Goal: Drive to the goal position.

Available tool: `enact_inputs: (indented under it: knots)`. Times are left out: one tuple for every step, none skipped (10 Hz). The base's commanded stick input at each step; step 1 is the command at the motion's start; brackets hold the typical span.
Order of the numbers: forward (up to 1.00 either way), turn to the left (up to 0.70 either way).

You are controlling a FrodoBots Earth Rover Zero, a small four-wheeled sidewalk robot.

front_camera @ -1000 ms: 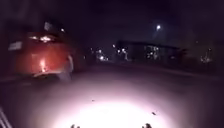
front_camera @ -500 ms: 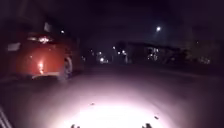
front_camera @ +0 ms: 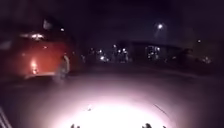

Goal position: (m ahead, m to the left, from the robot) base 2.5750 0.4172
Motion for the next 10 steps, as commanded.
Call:
enact_inputs:
  knots:
    - [0.50,0.00]
    - [0.50,0.00]
    - [0.50,0.00]
    - [0.50,0.00]
    - [0.50,0.00]
    - [0.50,0.00]
    - [0.50,0.00]
    - [0.50,0.00]
    - [0.50,0.00]
    - [0.50,0.00]
